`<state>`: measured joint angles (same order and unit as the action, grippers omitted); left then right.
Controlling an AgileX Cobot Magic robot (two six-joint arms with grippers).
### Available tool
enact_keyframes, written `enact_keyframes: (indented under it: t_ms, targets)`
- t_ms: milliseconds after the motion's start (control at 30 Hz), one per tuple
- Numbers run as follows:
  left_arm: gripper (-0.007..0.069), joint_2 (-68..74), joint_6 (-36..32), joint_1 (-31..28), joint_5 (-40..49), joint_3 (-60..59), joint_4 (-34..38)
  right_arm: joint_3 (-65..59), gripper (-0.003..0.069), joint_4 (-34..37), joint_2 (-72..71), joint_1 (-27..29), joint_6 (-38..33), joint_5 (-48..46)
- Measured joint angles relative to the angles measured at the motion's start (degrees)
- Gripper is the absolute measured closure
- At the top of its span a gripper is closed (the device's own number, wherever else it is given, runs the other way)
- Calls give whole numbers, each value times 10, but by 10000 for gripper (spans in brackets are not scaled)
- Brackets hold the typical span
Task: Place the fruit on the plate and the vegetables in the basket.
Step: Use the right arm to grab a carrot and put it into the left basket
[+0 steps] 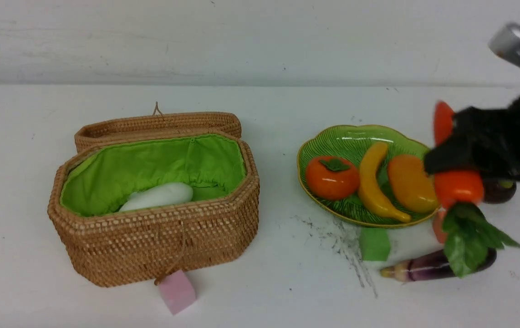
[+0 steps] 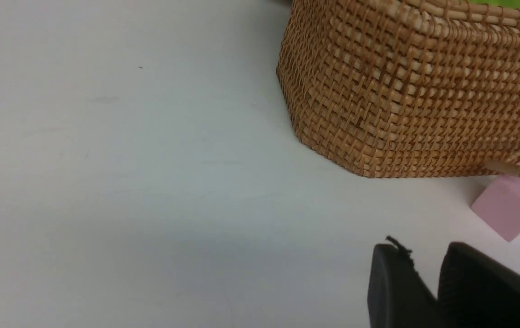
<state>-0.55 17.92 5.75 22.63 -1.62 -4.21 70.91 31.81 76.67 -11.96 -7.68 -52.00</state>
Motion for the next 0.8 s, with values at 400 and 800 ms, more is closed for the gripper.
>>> enact_keyframes:
  t_ms: [400, 800]
  targets:
    - [469, 0, 0, 0, 0, 0, 0, 311, 285, -20, 269, -211, -134, -3]
    - [459, 0, 0, 0, 0, 0, 0, 433, 285, -95, 448, -315, -216, 158]
